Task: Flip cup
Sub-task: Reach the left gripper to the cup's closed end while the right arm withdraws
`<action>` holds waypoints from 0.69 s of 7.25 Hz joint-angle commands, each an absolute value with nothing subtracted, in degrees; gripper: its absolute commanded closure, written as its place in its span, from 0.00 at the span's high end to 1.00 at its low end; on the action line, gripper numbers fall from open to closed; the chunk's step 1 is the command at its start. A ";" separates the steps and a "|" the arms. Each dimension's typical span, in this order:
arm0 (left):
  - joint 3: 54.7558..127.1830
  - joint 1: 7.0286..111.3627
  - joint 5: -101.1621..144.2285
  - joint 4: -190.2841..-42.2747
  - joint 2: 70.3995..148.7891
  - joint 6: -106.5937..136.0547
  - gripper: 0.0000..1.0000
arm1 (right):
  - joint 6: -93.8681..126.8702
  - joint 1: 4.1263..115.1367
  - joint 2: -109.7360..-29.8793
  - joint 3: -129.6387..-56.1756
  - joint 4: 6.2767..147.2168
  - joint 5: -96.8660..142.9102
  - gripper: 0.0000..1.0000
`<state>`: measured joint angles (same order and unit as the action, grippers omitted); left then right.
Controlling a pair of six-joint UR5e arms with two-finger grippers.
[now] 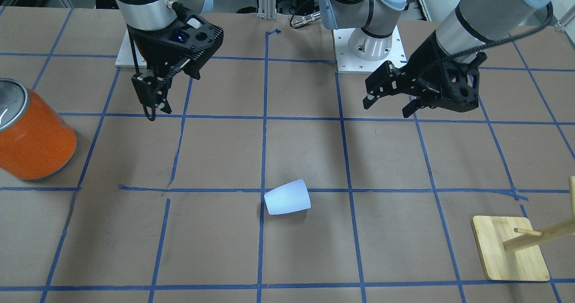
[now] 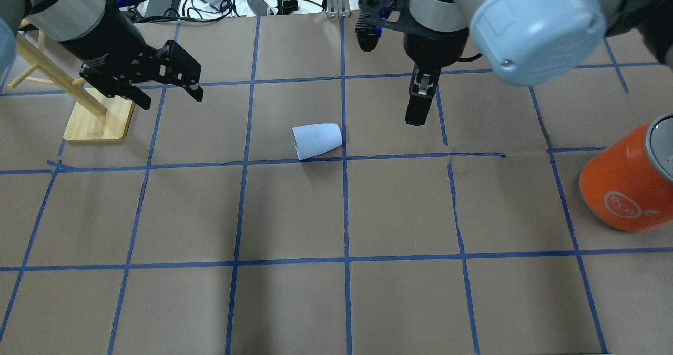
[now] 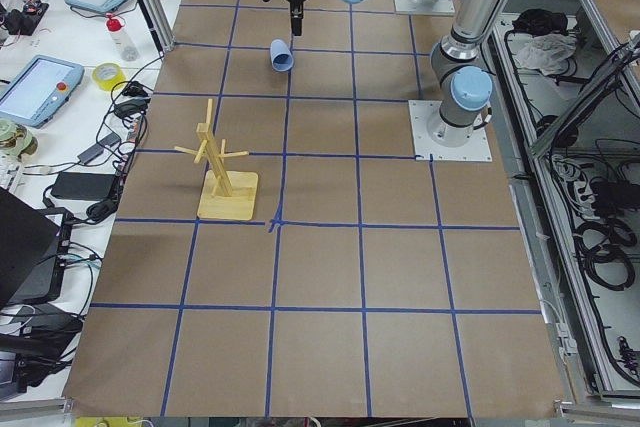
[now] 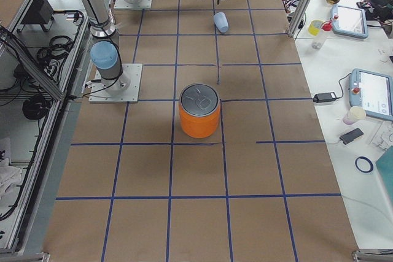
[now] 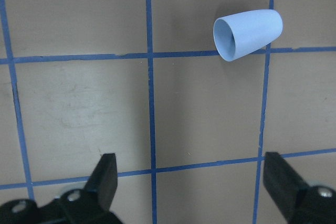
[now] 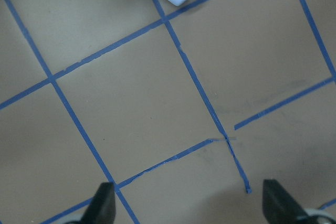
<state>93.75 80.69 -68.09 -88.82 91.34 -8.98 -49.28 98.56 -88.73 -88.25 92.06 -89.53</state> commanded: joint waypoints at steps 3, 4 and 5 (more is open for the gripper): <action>107.45 79.28 -45.48 -70.43 100.70 -10.55 1.00 | -13.28 95.89 -91.05 -88.51 92.20 -89.56 1.00; 109.32 79.28 -41.70 -67.79 103.16 -10.29 1.00 | -3.79 95.71 -91.23 -88.16 92.20 -89.65 1.00; 109.77 79.28 -41.14 -67.59 105.71 -10.28 1.00 | 5.44 95.54 -91.84 -88.15 92.37 -89.65 1.00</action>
